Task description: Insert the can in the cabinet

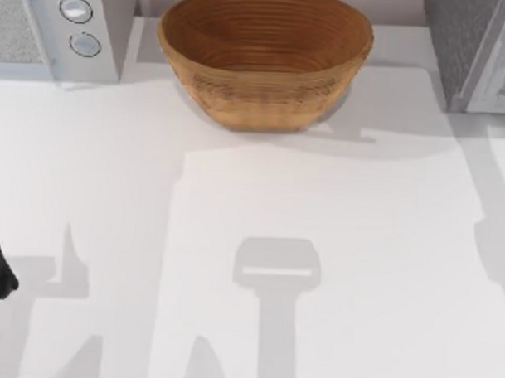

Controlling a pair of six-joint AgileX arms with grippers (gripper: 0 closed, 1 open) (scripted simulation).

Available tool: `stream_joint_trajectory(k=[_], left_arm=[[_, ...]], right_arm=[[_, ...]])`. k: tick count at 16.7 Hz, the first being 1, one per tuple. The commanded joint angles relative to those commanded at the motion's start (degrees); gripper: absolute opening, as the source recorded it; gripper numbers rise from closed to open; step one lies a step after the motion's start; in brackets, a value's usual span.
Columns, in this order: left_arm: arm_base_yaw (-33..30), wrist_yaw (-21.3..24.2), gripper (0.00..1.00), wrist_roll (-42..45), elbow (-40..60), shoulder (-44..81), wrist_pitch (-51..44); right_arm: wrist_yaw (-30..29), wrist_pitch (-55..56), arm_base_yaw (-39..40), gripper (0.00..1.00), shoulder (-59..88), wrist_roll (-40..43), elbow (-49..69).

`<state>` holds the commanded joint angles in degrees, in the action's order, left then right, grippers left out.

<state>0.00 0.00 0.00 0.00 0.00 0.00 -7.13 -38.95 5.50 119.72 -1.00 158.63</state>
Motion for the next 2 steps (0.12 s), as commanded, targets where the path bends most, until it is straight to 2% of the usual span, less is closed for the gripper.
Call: stream_joint_trajectory(k=[2], left_arm=[[0.0, 0.0, 1.0, 0.0, 0.0, 0.0, 0.0]], right_arm=[[0.0, 0.0, 0.0, 1.0, 0.0, 0.0, 0.0]])
